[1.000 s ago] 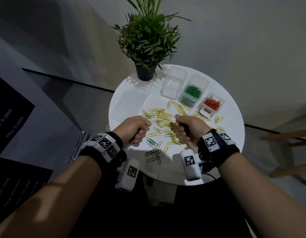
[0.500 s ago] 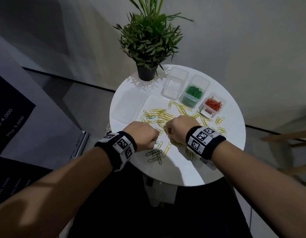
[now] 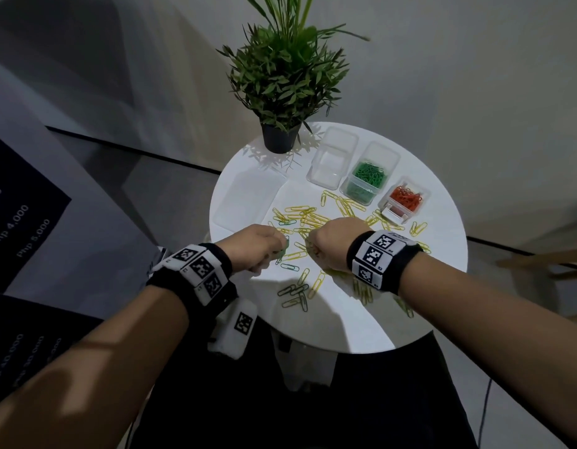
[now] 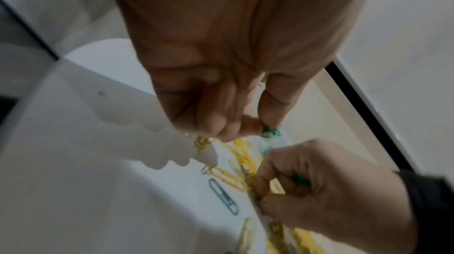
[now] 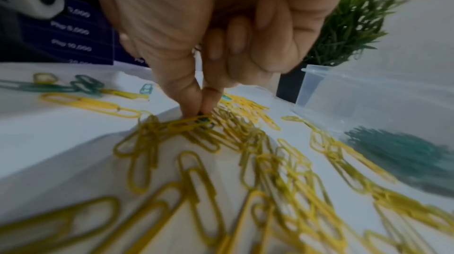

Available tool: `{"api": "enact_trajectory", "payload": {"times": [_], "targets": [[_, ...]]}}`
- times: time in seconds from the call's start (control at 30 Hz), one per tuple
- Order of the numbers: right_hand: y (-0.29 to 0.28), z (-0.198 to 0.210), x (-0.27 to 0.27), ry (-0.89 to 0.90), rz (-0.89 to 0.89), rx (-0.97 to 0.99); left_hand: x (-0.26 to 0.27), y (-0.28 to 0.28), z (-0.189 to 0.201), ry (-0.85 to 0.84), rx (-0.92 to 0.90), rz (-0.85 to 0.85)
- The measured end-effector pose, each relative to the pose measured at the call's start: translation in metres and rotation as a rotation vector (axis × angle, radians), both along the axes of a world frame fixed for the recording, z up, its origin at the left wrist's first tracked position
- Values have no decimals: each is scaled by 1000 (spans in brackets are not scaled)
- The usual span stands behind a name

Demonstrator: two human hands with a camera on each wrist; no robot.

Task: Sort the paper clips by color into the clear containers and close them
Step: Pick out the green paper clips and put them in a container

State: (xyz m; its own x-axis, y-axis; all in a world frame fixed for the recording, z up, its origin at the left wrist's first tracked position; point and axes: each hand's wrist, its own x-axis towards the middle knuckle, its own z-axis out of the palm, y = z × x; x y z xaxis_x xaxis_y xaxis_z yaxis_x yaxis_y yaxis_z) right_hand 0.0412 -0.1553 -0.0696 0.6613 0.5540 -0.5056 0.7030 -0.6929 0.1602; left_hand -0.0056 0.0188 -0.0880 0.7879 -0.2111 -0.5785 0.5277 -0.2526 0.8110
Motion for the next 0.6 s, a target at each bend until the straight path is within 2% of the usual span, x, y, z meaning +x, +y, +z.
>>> {"api": "enact_trajectory", "payload": {"times": [0.13, 0.3, 0.43, 0.6], "targets": [[-1, 3, -1, -40, 76, 72, -5, -1, 3, 126, -190, 114], [-17, 3, 6, 84, -233, 302, -5, 3, -1, 148, -388, 207], [-34, 1, 5, 115, -404, 386, -5, 4, -2, 176, -391, 202], [-33, -9, -2, 71, -413, 399, -1, -5, 6, 237, -359, 155]]}}
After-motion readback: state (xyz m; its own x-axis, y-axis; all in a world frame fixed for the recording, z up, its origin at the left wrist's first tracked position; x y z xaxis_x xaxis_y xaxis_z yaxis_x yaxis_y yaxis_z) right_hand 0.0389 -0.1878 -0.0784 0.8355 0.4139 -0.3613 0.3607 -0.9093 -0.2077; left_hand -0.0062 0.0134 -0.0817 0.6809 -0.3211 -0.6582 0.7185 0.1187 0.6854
